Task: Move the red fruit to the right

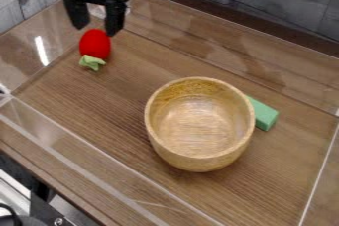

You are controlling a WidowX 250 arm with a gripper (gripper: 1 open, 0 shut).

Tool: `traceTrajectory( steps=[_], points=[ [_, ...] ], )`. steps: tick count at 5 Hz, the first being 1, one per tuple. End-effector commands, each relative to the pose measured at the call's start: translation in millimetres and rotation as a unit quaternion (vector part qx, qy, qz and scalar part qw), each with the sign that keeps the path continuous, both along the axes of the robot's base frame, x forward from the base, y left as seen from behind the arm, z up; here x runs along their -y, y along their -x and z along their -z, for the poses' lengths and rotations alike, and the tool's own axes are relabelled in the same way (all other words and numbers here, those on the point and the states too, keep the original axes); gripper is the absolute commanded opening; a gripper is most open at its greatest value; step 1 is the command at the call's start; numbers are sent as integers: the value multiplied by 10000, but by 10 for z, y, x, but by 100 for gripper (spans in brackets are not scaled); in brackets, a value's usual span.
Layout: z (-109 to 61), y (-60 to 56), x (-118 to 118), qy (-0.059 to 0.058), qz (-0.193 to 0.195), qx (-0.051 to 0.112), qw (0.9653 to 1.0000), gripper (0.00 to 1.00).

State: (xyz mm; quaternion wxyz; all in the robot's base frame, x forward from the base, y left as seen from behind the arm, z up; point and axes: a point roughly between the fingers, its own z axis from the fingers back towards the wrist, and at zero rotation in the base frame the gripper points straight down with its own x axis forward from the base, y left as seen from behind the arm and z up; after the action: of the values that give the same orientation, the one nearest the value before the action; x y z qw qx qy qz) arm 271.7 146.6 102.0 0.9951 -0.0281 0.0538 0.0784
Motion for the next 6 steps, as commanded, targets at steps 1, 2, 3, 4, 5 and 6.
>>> traceTrajectory(
  steps=[1,2,3,4,5,6],
  points=[
    [-103,-117,-190,-102,-47,299,9995,100],
    [-19,-166,-309,-47,-82,292,9995,100],
    [80,-210,-291,-10,-315,313,9990,100],
    [167,-254,-261,33,-503,329,9982,100],
    [236,-294,-234,75,-632,332,9974,100],
    [271,-282,-266,97,-614,325,9975,100]
  ],
)
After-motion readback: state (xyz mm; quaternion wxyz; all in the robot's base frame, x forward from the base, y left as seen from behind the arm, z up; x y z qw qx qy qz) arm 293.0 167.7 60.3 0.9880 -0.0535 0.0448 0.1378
